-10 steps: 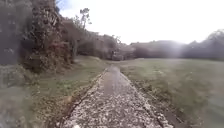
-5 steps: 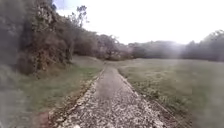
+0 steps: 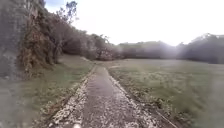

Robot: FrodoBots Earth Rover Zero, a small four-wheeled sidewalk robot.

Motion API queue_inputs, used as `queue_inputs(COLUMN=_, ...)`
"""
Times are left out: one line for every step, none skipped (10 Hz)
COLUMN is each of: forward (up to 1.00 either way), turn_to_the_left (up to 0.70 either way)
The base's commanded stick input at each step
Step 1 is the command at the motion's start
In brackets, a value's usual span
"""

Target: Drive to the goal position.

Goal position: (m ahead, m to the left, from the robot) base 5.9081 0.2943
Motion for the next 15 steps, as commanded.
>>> queue_inputs(forward=0.85, turn_to_the_left=0.00)
queue_inputs(forward=0.85, turn_to_the_left=0.00)
queue_inputs(forward=0.85, turn_to_the_left=0.00)
queue_inputs(forward=0.85, turn_to_the_left=0.00)
queue_inputs(forward=0.85, turn_to_the_left=0.00)
queue_inputs(forward=0.85, turn_to_the_left=0.00)
queue_inputs(forward=0.85, turn_to_the_left=0.00)
queue_inputs(forward=0.85, turn_to_the_left=0.02)
queue_inputs(forward=0.85, turn_to_the_left=0.05)
queue_inputs(forward=0.85, turn_to_the_left=0.20)
queue_inputs(forward=0.85, turn_to_the_left=0.20)
queue_inputs(forward=0.85, turn_to_the_left=0.02)
queue_inputs(forward=0.85, turn_to_the_left=0.00)
queue_inputs(forward=0.85, turn_to_the_left=0.00)
queue_inputs(forward=0.85, turn_to_the_left=0.00)
